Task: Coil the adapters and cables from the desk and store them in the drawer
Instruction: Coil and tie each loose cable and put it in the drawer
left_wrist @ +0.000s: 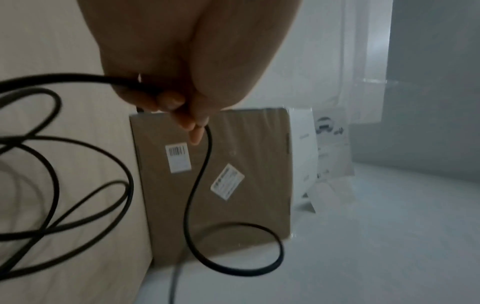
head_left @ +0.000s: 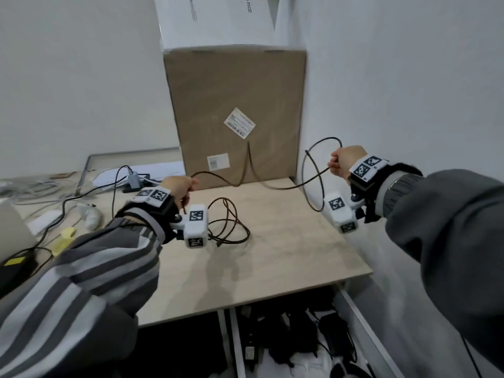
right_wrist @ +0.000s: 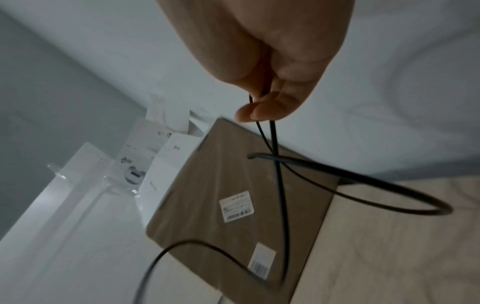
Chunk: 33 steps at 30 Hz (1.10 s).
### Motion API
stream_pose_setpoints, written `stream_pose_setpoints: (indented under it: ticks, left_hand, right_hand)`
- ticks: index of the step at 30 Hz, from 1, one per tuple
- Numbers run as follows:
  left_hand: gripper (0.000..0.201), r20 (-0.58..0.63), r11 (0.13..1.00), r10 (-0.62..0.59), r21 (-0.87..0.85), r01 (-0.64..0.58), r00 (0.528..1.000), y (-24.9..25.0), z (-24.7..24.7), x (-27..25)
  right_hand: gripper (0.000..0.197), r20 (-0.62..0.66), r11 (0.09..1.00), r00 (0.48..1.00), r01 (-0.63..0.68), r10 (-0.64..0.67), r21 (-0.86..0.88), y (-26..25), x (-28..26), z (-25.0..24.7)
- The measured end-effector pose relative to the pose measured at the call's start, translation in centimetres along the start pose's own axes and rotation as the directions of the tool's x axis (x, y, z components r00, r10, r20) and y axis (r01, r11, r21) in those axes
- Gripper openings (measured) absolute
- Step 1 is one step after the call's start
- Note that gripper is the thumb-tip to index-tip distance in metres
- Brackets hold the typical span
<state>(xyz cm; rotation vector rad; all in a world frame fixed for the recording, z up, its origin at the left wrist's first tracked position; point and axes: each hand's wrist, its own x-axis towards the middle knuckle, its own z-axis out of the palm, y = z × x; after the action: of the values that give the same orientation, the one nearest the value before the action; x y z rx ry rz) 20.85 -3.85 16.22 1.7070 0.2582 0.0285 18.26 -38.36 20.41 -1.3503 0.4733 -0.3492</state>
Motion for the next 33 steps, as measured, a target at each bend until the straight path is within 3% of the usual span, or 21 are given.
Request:
stream_pose_setpoints:
  ticks: [3,7,11,16,19,22,25,27,29,31,33]
  left_hand:
    - [0.034,-0.137,0.995,-0.01,-0.099,-0.004,0.991,0.1,-3.0,0.5]
    - [0.038,-0.19,0.984,-0.017,-0.175,-0.017,0.982,-0.1,-4.8,0.6]
    - [0.038,-0.205,0.969,0.049,-0.228,-0.096,0.978,-0.5,-5.7,0.0]
    - [0.025,0.131,0.986,0.078,-0.159,-0.057,0.988,-1.3,-4.3,-0.6]
    - [0.017,0.258,0.997,0.072,-0.023,-0.068,0.963,-2.3,-2.0,-0.6]
    - [0.021,0.323,0.985,-0.026,0.168,-0.031,0.946,-3.7,-0.7,0.0]
    - [0.031,0.206,0.957,-0.06,0.289,-0.002,0.977,-5.4,-1.8,1.6]
    - [0.024,0.039,0.955,-0.027,0.296,0.015,0.999,-6.5,-3.7,2.5]
    - [0.023,-0.05,0.941,-0.089,0.323,0.101,0.995,-7.9,-5.5,3.0]
    - [0.027,-0.06,0.896,-0.221,0.382,0.227,0.973,-9.3,-6.2,2.9]
    - [0.022,-0.004,0.877,-0.323,0.375,0.301,0.946,-10.8,-5.8,2.9]
  right_hand:
    - [0.033,-0.04,0.998,0.999,-0.021,0.019,-0.052,0.1,-0.3,-1.9]
    - [0.019,0.012,0.974,0.99,0.14,-0.14,-0.177,2.0,-1.4,-2.3]
    - [0.023,-0.004,0.95,0.973,0.225,-0.231,-0.217,2.0,-2.0,-1.9]
    - [0.021,0.21,0.944,0.962,0.225,-0.176,-0.243,2.4,-2.5,0.3]
    - [0.021,0.275,0.927,0.95,0.232,-0.15,-0.294,3.9,-2.0,3.2]
    - [0.025,0.278,0.91,0.953,0.219,-0.121,-0.353,6.0,-0.1,6.4]
    - [0.012,0.311,0.875,0.948,0.212,-0.075,-0.435,7.3,2.2,9.0]
    - [0.027,0.337,0.812,0.94,0.236,-0.052,-0.534,8.1,3.2,10.3]
    - [0.041,0.371,0.734,0.928,0.246,0.009,-0.633,8.9,3.4,11.5]
    - [0.051,0.422,0.69,0.893,0.206,0.158,-0.693,9.8,3.1,12.6]
    - [0.055,0.473,0.584,0.837,0.245,0.275,-0.774,10.4,2.5,13.2]
